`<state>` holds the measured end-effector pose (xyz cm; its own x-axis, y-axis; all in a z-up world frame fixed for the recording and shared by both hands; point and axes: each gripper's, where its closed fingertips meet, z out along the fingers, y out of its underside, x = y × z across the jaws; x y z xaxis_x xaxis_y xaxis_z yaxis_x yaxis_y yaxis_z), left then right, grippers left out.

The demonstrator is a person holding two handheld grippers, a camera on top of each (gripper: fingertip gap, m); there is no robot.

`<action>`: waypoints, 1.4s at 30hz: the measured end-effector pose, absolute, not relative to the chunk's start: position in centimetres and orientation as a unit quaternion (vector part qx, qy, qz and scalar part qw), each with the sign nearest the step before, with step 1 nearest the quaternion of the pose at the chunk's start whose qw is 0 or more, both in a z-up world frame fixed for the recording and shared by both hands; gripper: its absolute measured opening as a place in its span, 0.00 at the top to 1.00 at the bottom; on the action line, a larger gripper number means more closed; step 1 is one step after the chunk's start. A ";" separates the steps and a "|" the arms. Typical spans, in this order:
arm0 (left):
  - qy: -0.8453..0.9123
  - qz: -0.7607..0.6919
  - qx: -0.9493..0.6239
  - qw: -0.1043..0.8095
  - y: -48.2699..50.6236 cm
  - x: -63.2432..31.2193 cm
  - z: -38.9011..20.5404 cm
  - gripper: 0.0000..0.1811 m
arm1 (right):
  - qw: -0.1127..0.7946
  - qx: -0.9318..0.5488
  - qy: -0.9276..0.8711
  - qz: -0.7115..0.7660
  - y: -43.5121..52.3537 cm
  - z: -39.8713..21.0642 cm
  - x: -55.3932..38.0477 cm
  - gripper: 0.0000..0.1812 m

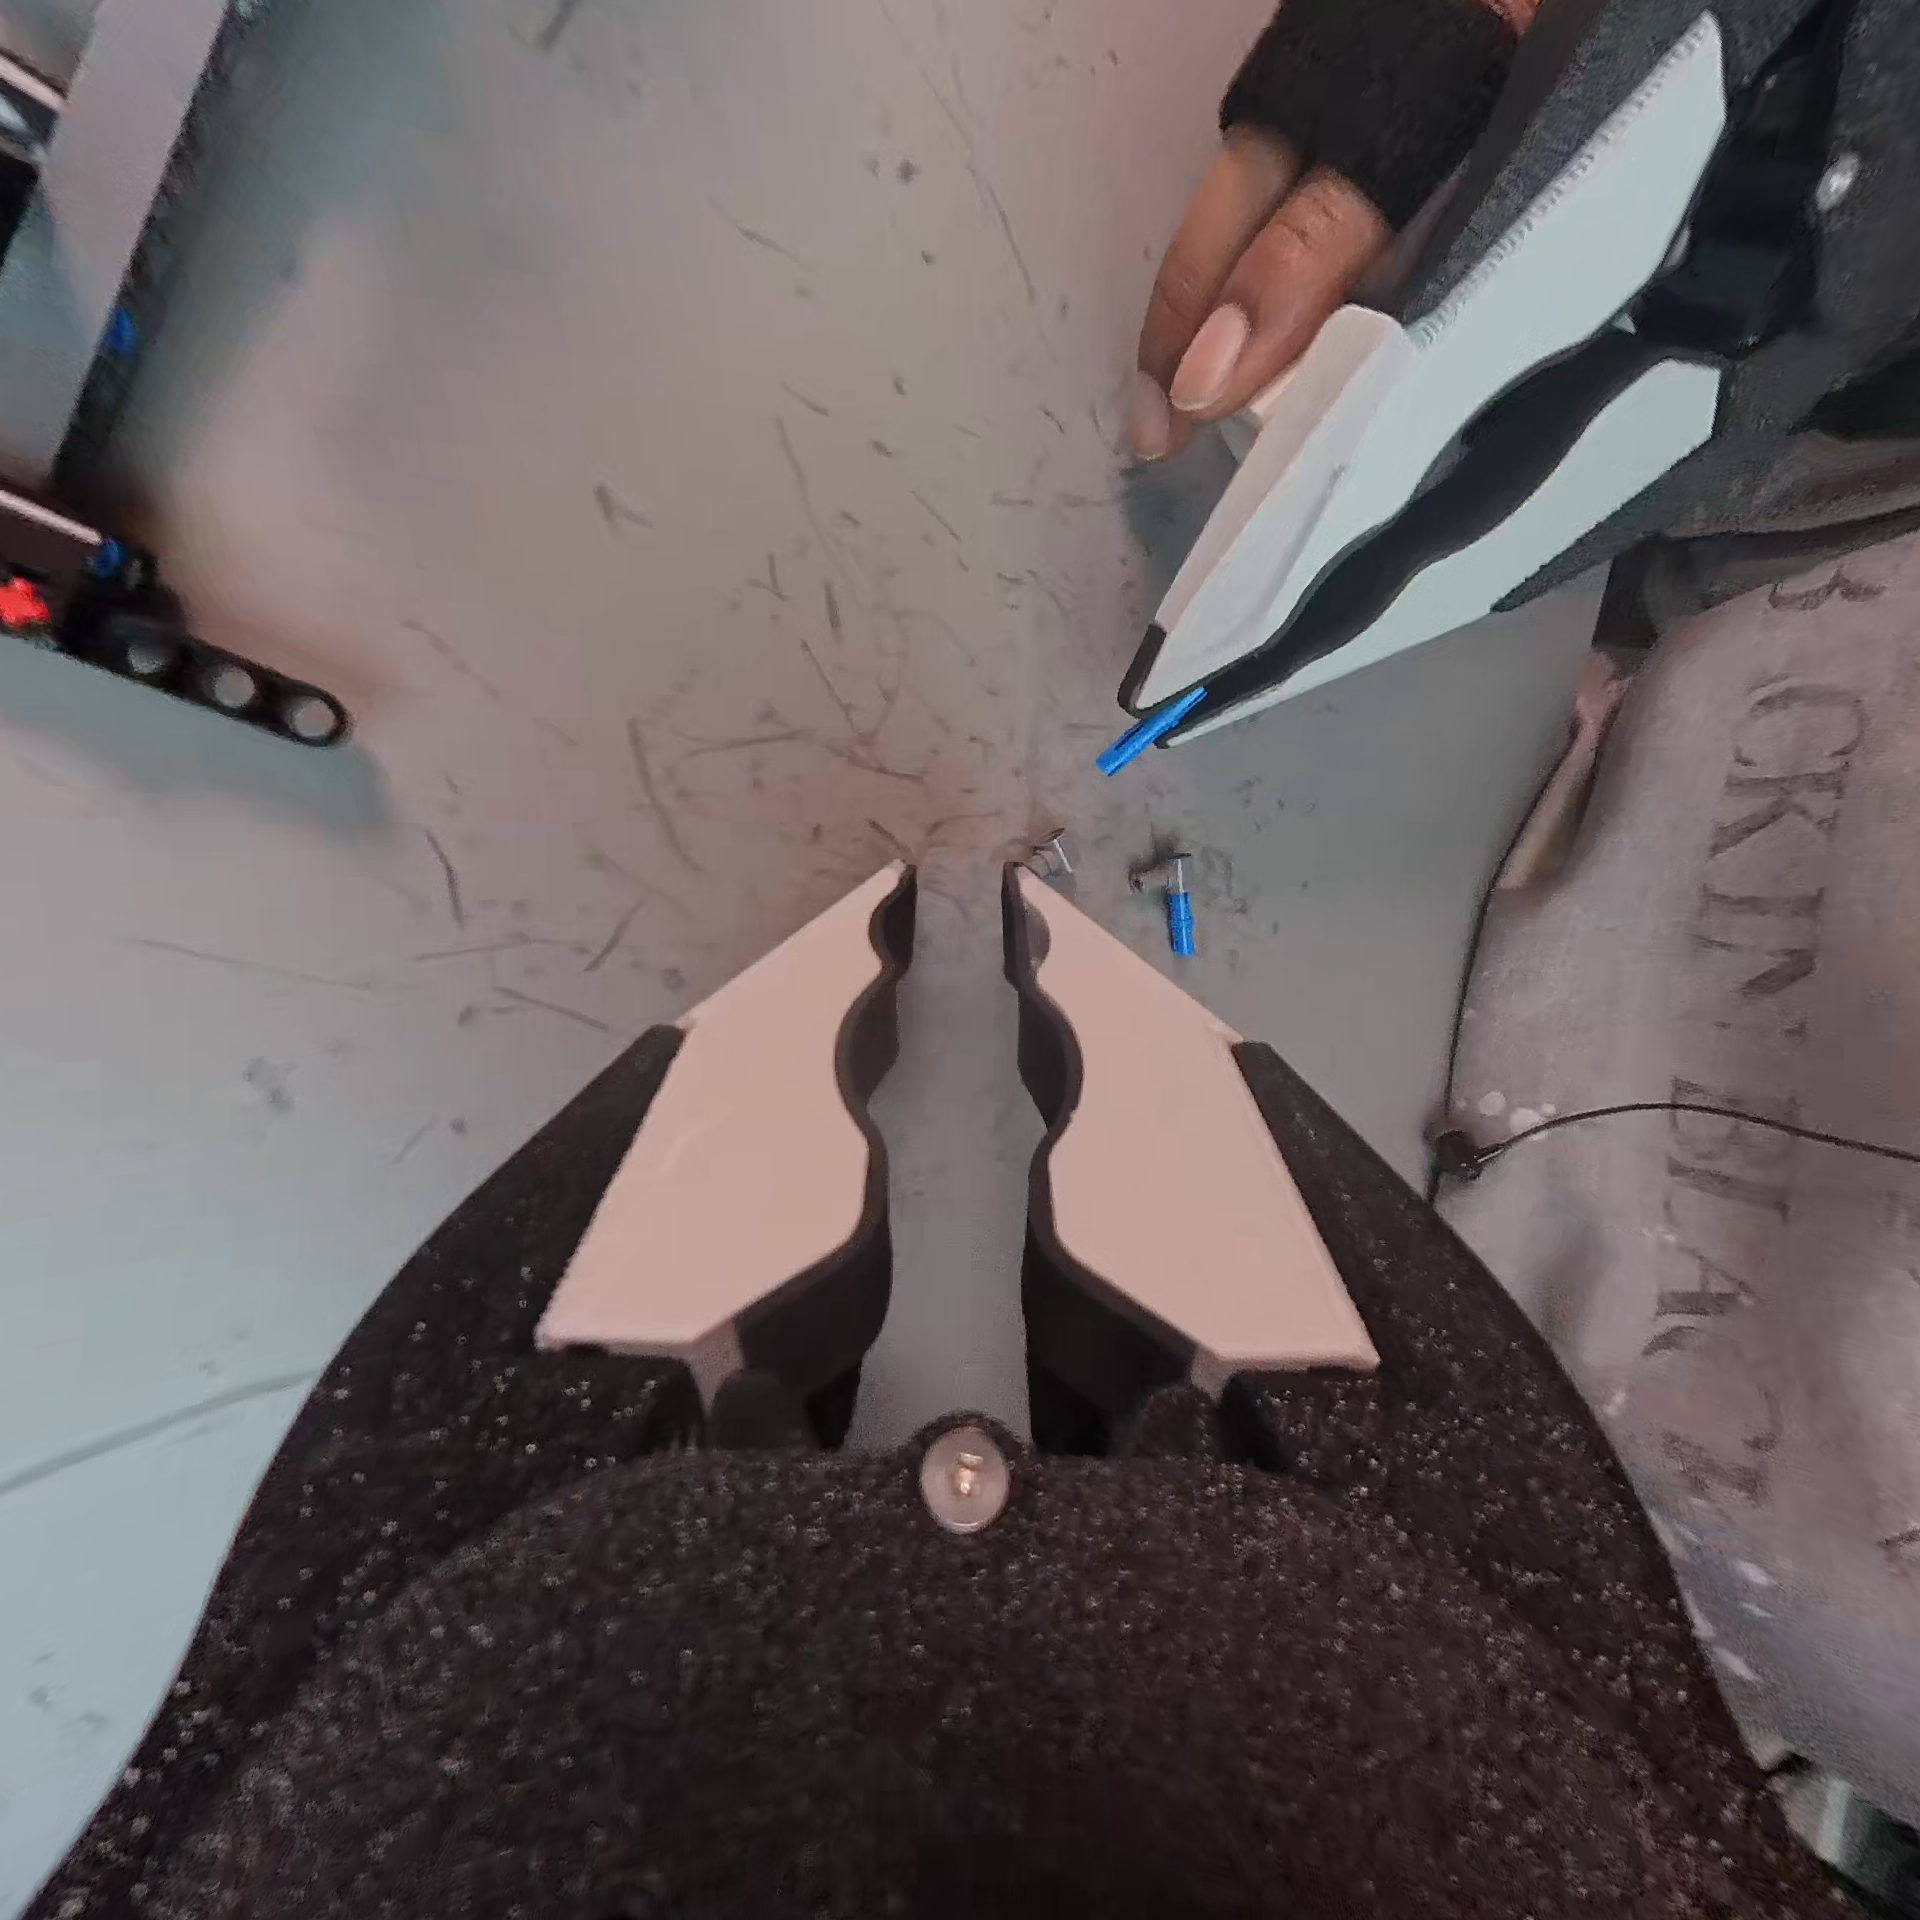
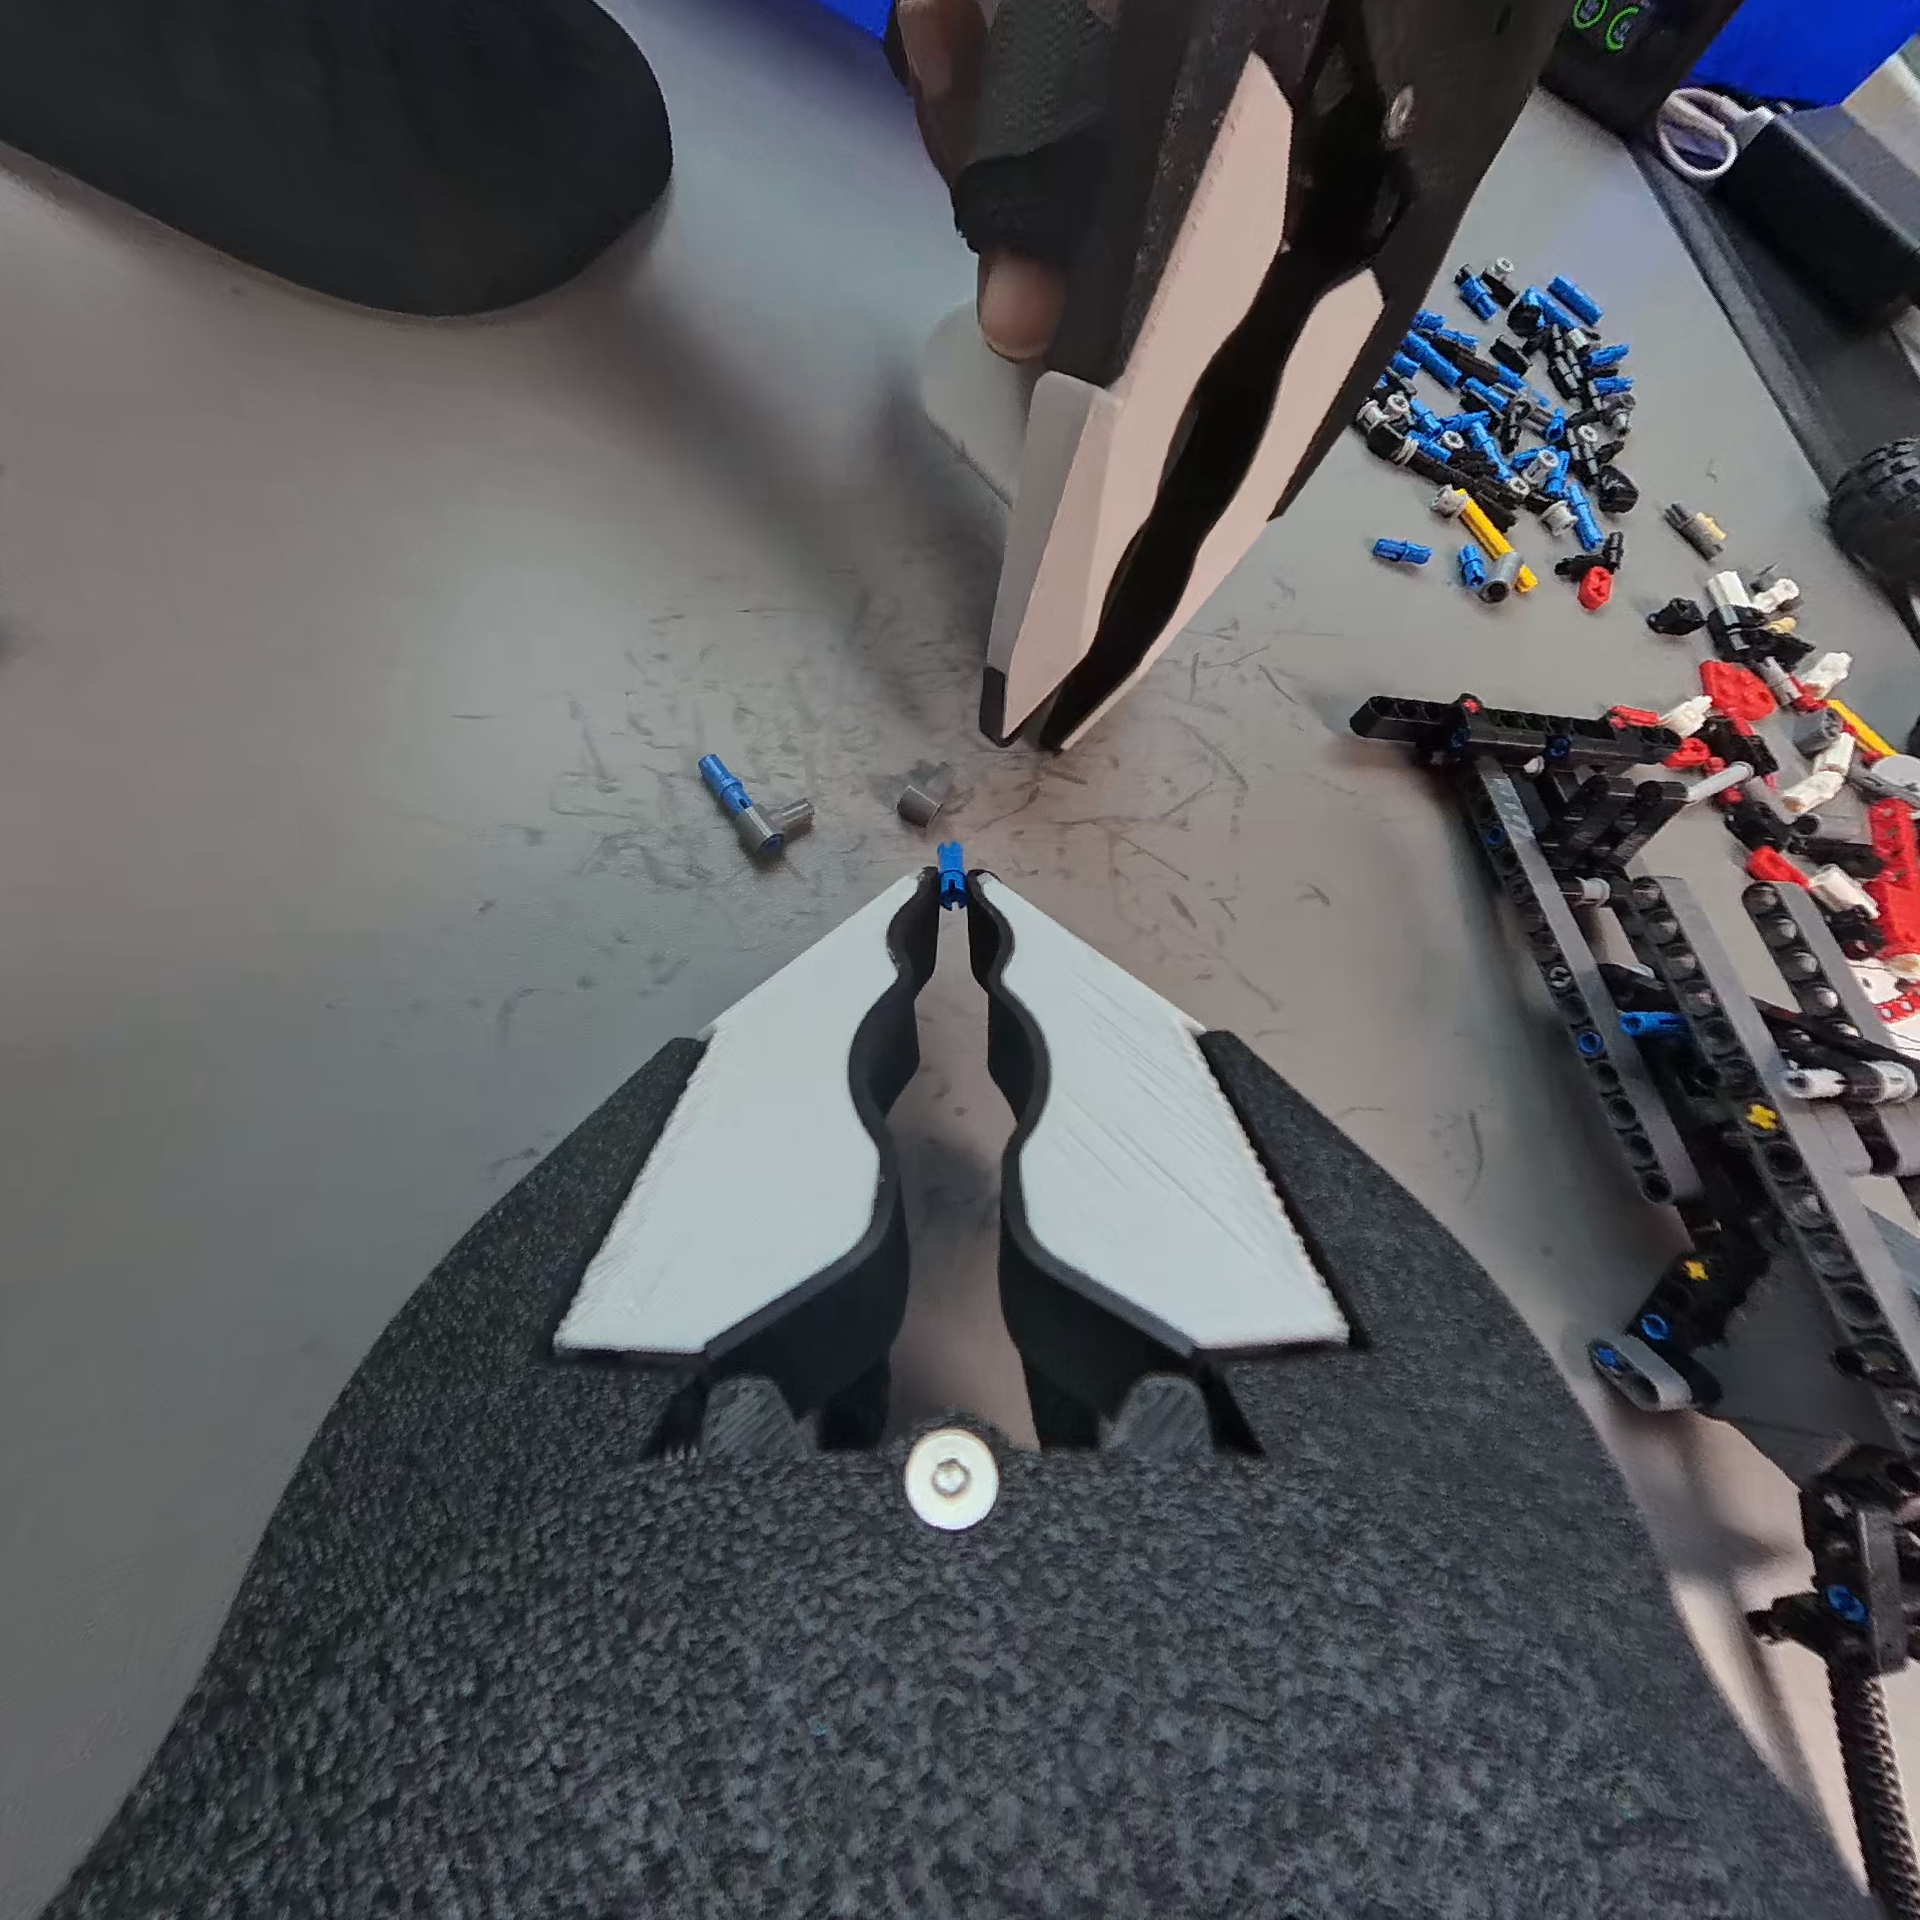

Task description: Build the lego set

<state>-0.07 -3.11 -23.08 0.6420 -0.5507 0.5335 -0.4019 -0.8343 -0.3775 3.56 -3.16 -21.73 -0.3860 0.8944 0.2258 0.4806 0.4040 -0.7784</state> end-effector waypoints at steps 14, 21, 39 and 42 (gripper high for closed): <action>0.554 -0.143 -0.758 0.314 -4.8 1.9 -22.6 0.95 | 0.332 -0.454 -0.760 0.326 -2.8 -21.3 3.5 0.97; 0.563 -0.144 -0.759 0.293 -4.3 2.2 -23.6 0.95 | 0.333 -0.455 -0.760 0.324 -2.7 -21.3 3.7 0.97; 0.418 -0.283 -0.855 0.119 -2.6 1.6 -23.4 0.93 | 0.325 -0.453 -0.764 0.324 -2.6 -21.5 4.2 0.97; 0.400 -0.291 -0.862 0.109 -2.2 1.5 -23.3 0.93 | 0.324 -0.452 -0.764 0.325 -2.6 -21.5 4.3 0.97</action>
<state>1.48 -2.24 -23.33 0.5097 -0.7536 0.4151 -0.6266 -0.6557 -0.4211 4.26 -2.61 -21.45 -0.3806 0.9027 0.2008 0.4808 0.3786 -0.7908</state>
